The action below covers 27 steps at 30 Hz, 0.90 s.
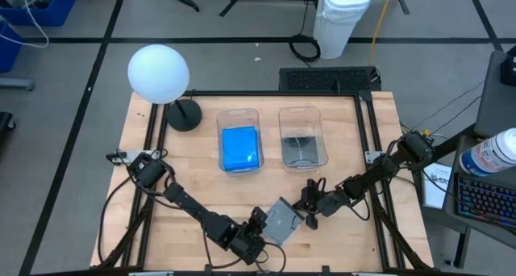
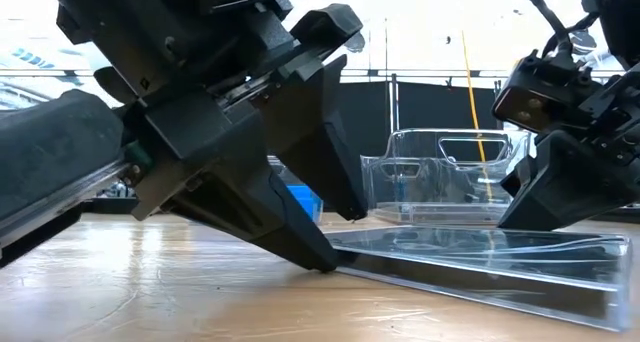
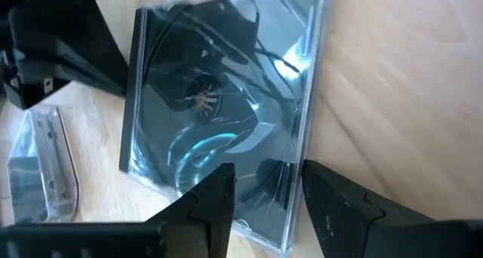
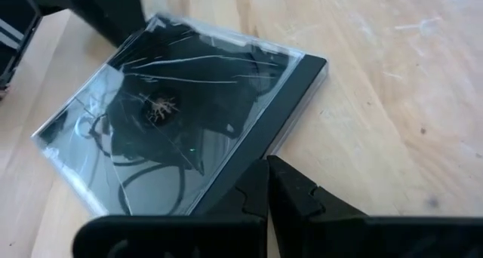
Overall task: Pick & place jewel cases by type
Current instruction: Put the black cd case into the right transparent bin
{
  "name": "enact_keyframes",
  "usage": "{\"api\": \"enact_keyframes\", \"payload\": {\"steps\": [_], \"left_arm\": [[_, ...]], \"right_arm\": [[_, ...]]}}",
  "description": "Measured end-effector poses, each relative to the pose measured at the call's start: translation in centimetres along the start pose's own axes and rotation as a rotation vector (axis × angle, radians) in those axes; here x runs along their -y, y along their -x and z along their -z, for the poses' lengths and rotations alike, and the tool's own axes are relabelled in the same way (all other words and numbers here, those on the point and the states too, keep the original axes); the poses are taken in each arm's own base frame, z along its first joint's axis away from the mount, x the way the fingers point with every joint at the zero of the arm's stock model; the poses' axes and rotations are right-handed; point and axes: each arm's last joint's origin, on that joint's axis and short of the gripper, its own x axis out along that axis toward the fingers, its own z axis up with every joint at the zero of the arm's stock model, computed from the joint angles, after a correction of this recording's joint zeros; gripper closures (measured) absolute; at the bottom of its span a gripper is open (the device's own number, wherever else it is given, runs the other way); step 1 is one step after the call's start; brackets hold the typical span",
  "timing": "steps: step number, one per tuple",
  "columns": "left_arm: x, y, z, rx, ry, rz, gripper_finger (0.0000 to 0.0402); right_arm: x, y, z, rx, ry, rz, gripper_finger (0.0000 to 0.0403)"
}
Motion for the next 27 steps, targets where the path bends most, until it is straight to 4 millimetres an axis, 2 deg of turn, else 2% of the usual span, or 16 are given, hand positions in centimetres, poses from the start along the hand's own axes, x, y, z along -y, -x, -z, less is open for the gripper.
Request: {"api": "enact_keyframes", "payload": {"steps": [7, 17, 22, 27], "left_arm": [[0.4, 0.3, 0.2, -0.021, 0.012, 0.05, 0.0243], [0.4, 0.3, -0.1, 0.016, -0.114, 0.071, 0.0243], [-0.3, -0.5, 0.3, -0.029, -0.093, -0.043, 0.0243], [-1.1, -0.9, 0.5, -0.049, -0.008, -0.091, 0.0243]], "right_arm": [[-0.3, 0.0, -0.1, -0.007, 0.003, -0.051, 0.0403], [-1.4, 0.3, 0.5, -0.082, 0.031, -0.194, 0.0403], [-3.4, 0.9, 1.0, -0.143, 0.129, -0.427, 0.0402], [-3.9, 1.6, 0.8, -0.084, 0.166, -0.413, 0.0402]]}}
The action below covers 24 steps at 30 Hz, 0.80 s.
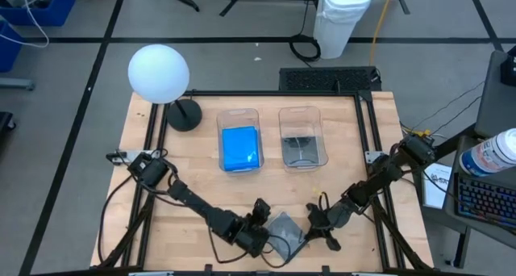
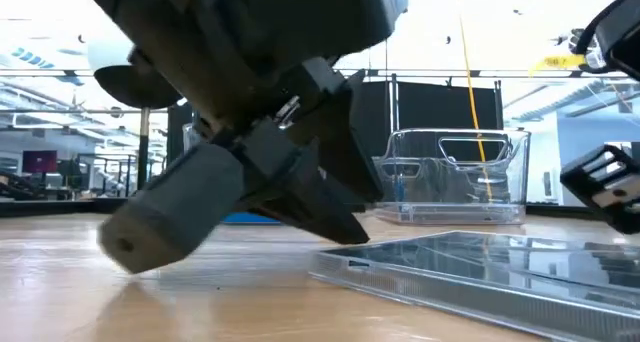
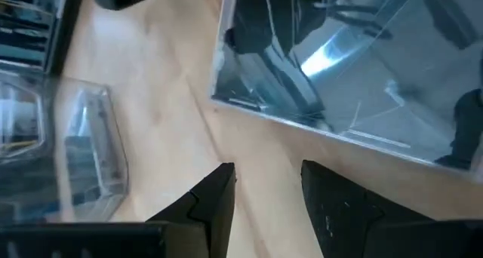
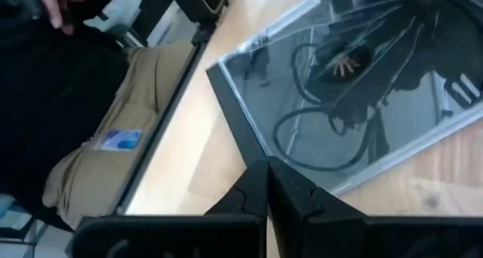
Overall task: Pick & place jewel cases by type
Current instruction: Put the black cd case into the right transparent bin
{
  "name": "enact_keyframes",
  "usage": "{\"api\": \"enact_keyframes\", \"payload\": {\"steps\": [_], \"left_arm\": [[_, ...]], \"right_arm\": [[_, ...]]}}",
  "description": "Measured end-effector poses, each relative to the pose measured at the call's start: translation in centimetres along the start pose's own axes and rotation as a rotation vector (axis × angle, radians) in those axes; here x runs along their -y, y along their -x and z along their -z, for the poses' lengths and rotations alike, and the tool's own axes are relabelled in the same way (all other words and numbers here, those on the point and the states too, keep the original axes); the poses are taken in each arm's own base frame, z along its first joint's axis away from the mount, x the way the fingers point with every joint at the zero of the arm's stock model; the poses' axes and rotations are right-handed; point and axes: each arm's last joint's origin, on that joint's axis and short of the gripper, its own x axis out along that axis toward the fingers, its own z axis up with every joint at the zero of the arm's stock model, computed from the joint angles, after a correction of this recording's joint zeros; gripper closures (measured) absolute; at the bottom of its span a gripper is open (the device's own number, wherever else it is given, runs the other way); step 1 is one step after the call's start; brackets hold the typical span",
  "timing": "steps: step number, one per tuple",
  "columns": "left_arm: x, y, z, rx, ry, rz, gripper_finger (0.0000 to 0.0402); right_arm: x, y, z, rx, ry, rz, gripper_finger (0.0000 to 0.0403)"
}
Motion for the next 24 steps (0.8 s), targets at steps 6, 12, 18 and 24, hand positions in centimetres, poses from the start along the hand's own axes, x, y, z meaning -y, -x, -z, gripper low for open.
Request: {"api": "enact_keyframes", "payload": {"steps": [6, 12, 18, 24], "left_arm": [[-0.7, -0.3, 0.2, -0.019, 0.0, -0.034, 0.0243], [-1.7, 1.3, -0.2, -0.049, -0.039, -0.201, 0.0243], [-3.9, 4.1, -2.6, 0.061, 0.137, -0.242, 0.0243], [-4.5, 6.4, -6.1, 0.215, 0.236, -0.165, 0.0243]], "right_arm": [[-0.3, 0.5, -0.4, 0.026, 0.017, 0.031, 0.0402], [-0.9, 1.7, -1.1, 0.072, 0.06, 0.131, 0.0402], [-0.6, 3.2, -2.1, 0.112, 0.105, 0.262, 0.0402], [1.2, 3.5, -3.3, 0.117, 0.169, 0.334, 0.0402]]}}
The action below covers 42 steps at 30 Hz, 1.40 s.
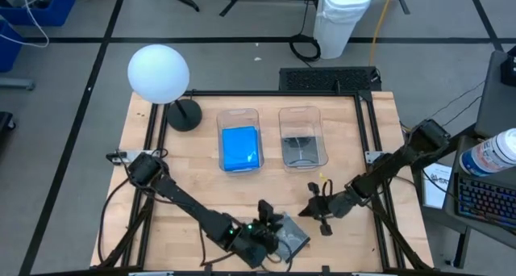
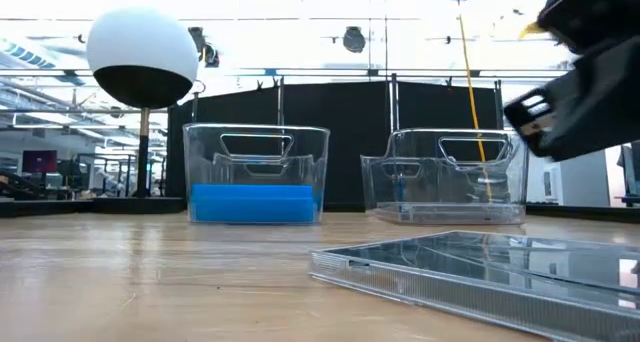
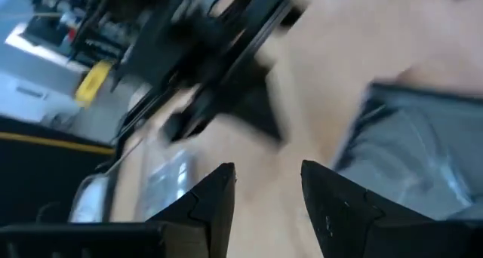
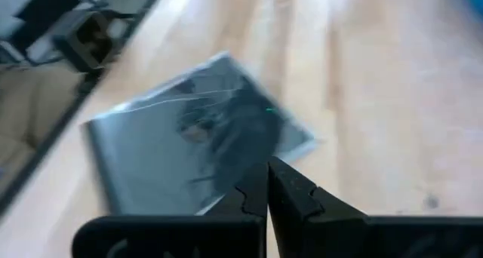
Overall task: Pick & place jewel cases by type
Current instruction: Put the black cd case into the right transparent bin
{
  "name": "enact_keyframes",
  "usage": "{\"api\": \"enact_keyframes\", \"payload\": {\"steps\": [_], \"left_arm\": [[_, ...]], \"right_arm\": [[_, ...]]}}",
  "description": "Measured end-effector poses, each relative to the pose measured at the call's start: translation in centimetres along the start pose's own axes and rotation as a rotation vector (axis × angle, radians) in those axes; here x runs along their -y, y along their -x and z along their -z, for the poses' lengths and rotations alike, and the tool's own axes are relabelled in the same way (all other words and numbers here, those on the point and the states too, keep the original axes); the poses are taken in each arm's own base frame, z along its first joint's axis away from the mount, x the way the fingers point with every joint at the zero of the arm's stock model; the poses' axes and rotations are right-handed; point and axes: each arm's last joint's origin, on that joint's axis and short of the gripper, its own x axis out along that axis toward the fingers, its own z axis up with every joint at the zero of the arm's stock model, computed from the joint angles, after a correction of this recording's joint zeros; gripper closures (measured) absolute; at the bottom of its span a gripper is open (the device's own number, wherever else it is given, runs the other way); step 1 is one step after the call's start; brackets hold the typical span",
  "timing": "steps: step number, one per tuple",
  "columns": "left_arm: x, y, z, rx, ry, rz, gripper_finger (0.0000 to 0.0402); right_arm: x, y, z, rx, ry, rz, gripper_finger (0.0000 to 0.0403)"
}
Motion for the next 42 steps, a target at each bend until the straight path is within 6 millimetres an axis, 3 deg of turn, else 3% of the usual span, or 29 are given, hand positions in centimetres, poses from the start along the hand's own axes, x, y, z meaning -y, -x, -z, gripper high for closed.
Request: {"api": "enact_keyframes", "payload": {"steps": [6, 11, 19, 24, 31, 42], "left_arm": [[2.4, 0.2, -1.8, 0.064, 0.108, 0.059, 0.0243], [5.7, -0.5, -3.1, 0.088, 0.127, 0.073, 0.0243], [10.9, -3.2, -4.7, 0.138, 0.133, 0.236, 0.0233], [10.7, -3.6, -5.5, 0.107, 0.213, 0.299, 0.0193], [11.6, -3.9, -4.3, 0.035, 0.21, 0.38, 0.0136], [13.0, -1.8, -4.5, 0.038, 0.149, 0.397, 0.0154]], "right_arm": [[2.4, -0.6, -0.7, -0.026, 0.004, 0.005, 0.0403], [3.5, -0.8, -0.5, -0.083, 0.038, -0.005, 0.0403], [4.9, -0.9, -0.6, -0.108, 0.152, 0.017, 0.0403], [5.7, -1.0, -0.8, -0.105, 0.198, 0.026, 0.0403], [6.5, -1.1, -1.4, -0.066, 0.329, -0.064, 0.0403], [7.8, -1.6, -2.6, -0.008, 0.321, -0.066, 0.0403]]}}
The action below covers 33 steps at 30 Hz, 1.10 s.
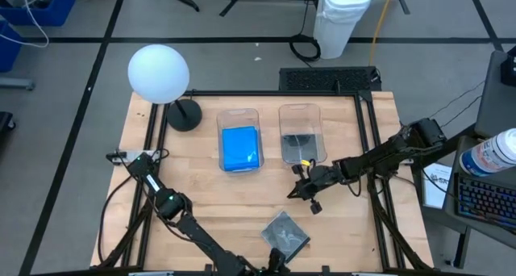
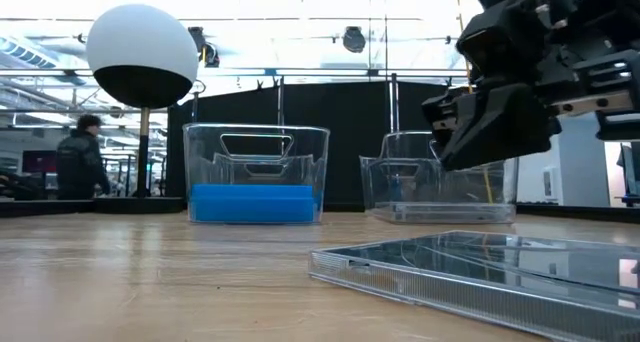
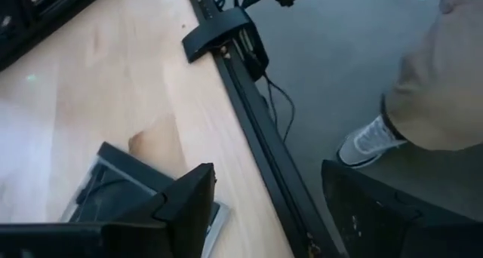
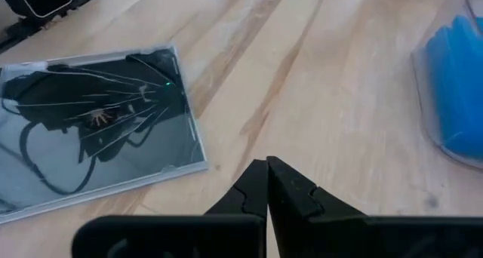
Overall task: Pick & place jewel cases by type
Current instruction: Put the black cd case into the right transparent bin
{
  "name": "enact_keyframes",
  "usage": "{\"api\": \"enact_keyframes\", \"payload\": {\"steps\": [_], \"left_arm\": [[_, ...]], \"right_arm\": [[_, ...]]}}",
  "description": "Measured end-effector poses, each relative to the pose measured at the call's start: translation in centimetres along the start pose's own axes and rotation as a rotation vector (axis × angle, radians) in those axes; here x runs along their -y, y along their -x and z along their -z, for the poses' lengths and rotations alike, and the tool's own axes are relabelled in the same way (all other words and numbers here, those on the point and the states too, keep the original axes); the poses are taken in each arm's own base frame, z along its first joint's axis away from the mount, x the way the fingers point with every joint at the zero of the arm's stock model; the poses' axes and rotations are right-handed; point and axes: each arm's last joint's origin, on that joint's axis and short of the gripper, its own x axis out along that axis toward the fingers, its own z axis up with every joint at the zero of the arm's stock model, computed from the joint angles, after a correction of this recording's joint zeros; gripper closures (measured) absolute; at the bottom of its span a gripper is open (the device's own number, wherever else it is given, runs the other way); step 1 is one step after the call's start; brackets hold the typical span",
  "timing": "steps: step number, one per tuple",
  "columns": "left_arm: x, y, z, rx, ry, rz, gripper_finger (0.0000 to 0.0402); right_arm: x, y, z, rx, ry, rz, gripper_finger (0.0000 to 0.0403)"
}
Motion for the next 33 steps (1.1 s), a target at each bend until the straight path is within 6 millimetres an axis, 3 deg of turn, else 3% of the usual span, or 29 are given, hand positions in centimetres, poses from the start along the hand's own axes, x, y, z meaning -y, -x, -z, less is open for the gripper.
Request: {"api": "enact_keyframes", "payload": {"steps": [6, 9, 14, 18, 21, 24, 28, 33], "left_arm": [[-0.1, 0.2, -0.1, 0.0, -0.019, -0.041, 0.0154], [-0.5, 1.8, -0.9, -0.009, -0.068, -0.081, 0.0163], [-3.7, 7.0, -3.0, -0.064, -0.044, -0.277, 0.0209], [-7.0, 8.9, -2.1, -0.211, 0.013, -0.382, 0.028], [-9.8, 8.0, -0.9, -0.332, 0.089, -0.377, 0.0345], [-11.5, 5.8, 0.5, -0.43, 0.118, -0.267, 0.0392], [-13.0, 3.9, 2.6, -0.533, 0.125, -0.22, 0.0385], [-14.0, 2.7, 5.0, -0.658, 0.119, -0.156, 0.0396]], "right_arm": [[-0.7, -0.7, -0.1, -0.029, -0.062, -0.065, 0.0403], [-2.0, -0.7, -0.2, -0.046, -0.07, -0.104, 0.0403], [-5.0, -0.5, -0.5, -0.055, -0.085, -0.172, 0.0403], [-8.3, -0.1, -0.6, -0.052, -0.038, -0.153, 0.0403], [-11.3, 0.1, -1.7, -0.029, 0.019, -0.061, 0.0403], [-14.6, -0.3, -3.4, -0.014, 0.086, -0.003, 0.0403], [-17.5, -2.2, -4.7, -0.058, 0.109, 0.025, 0.0403], [-19.1, -5.5, -4.1, -0.152, 0.102, 0.042, 0.0403]]}}
